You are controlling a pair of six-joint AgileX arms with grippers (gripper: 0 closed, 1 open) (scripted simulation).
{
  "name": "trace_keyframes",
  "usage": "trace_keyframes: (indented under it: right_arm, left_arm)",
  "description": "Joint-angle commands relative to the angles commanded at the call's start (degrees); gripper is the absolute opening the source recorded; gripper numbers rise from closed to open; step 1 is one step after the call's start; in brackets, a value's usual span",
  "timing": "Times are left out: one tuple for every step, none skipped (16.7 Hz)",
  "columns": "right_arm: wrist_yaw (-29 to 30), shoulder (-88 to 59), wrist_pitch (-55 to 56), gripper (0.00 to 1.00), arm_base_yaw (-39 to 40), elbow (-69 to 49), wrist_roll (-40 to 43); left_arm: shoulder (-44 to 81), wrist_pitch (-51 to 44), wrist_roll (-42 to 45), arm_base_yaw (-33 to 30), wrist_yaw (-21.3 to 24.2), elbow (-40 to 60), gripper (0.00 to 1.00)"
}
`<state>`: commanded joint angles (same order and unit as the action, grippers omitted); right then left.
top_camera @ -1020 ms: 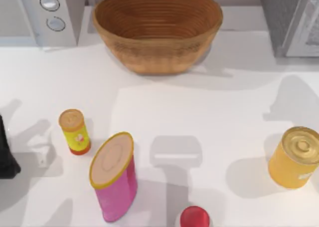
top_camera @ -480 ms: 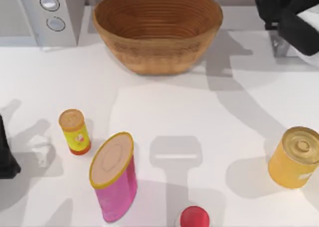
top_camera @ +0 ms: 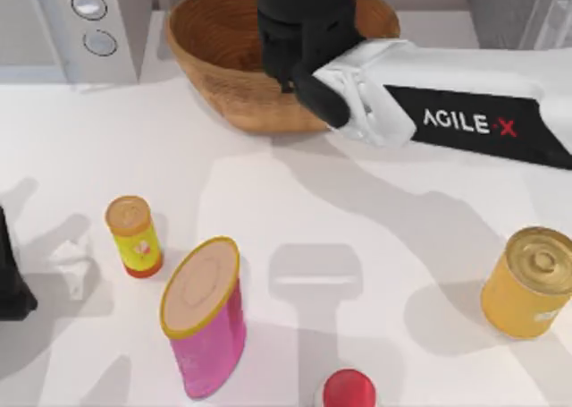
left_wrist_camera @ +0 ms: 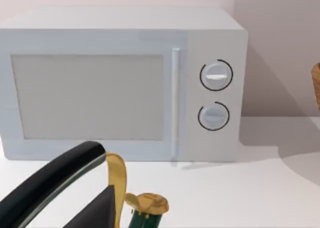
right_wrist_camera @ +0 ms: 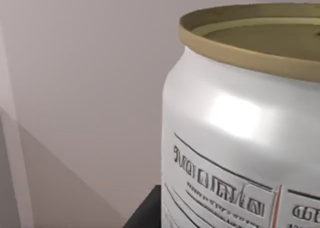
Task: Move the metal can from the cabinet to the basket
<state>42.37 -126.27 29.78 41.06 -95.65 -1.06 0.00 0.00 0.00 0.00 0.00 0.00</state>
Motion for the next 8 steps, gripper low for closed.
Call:
trace_keyframes:
  right_arm:
    - [0.4,-1.1,0.3,0.00,0.4,-0.9,0.0]
    - [0.6,-1.7,0.4,0.00,0.6,-1.3,0.0]
    - [0.6,-1.7,0.4,0.00,0.6,-1.3,0.0]
    - [0.6,-1.7,0.4,0.00,0.6,-1.3,0.0]
    - [0.6,-1.7,0.4,0.00,0.6,-1.3,0.0]
    - [0.4,-1.9,0.3,0.00,0.3,-0.7,-0.2]
    - [0.4,-2.0,0.3,0.00,0.3,-1.0,-0.2]
    - [0.2,-2.5,0.2,0.00,0.1,-1.7,-0.1]
  left_arm:
    - [0.0,0.0,0.0,0.0,0.0,0.0,1.00]
    - [0.0,0.0,0.0,0.0,0.0,0.0,1.00]
    - [0.0,0.0,0.0,0.0,0.0,0.0,1.00]
    - [0.0,0.0,0.0,0.0,0.0,0.0,1.00]
    - [0.0,0.0,0.0,0.0,0.0,0.0,1.00]
    - [0.0,0.0,0.0,0.0,0.0,0.0,1.00]
    - [0.0,0.0,0.0,0.0,0.0,0.0,1.00]
    - [0.0,0.0,0.0,0.0,0.0,0.0,1.00]
